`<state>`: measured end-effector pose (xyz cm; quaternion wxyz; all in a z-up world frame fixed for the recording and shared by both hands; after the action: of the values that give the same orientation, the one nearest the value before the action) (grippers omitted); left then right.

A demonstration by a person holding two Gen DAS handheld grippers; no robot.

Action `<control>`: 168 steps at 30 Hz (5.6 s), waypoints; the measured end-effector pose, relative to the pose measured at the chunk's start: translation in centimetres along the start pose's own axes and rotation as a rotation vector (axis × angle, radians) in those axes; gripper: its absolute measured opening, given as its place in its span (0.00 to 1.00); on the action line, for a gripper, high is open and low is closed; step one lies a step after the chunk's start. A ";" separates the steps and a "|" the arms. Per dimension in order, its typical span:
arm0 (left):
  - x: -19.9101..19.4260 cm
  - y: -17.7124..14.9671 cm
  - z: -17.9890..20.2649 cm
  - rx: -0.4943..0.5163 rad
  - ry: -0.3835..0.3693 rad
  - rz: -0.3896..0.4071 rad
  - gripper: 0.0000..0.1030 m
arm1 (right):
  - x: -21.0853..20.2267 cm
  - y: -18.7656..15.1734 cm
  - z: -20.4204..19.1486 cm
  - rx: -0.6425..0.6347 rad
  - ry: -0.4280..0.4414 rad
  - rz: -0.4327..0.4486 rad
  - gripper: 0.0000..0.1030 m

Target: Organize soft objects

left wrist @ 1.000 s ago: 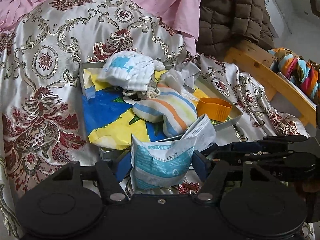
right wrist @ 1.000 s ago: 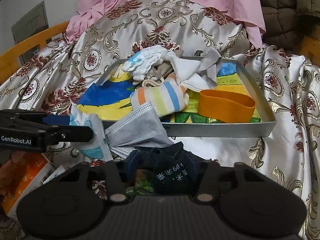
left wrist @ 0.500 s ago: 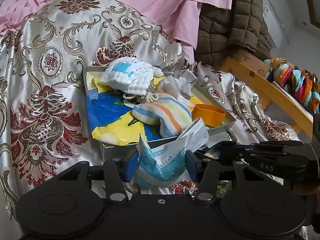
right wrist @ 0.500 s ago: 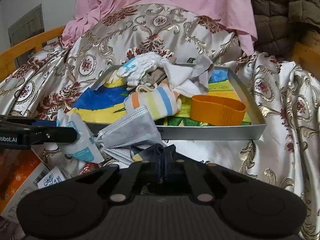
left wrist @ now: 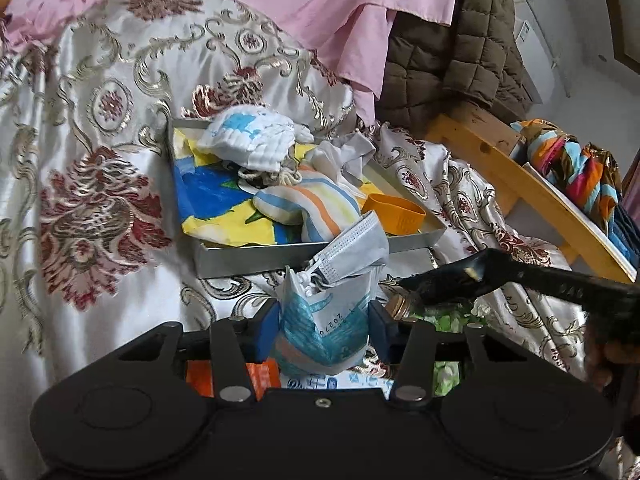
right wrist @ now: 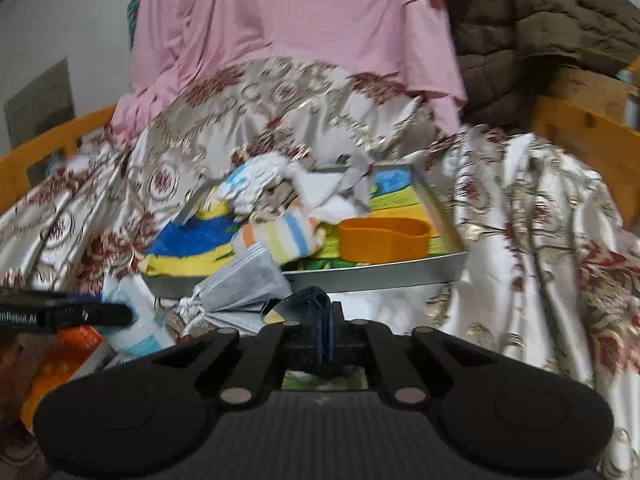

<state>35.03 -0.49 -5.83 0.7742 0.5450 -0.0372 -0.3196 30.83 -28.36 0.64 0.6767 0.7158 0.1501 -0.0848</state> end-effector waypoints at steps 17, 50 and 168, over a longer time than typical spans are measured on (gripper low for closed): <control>-2.8 -0.2 -0.4 -0.071 0.003 0.073 0.47 | -3.1 -0.5 -0.2 0.115 -0.016 0.082 0.03; 11.3 12.1 -3.5 -0.075 0.123 0.078 0.47 | 6.7 4.0 2.5 0.256 -0.001 0.058 0.03; -3.6 5.3 5.2 0.201 0.084 0.161 0.99 | -4.0 1.2 -1.9 0.373 -0.193 0.180 1.00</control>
<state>32.51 -1.78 1.89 0.7397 0.6281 -0.0803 -0.2278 27.27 -26.96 3.24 0.5488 0.8275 0.0021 -0.1186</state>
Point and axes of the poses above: each gripper's, at about its wrist camera, not at the fingertips, and x roughly the way its jaws point, z to its right, y to its top, the point moved 1 cm from there along x, roughly the way its jaws point, and after that the axes turned 14 degrees about z, right-handed, at the moved point
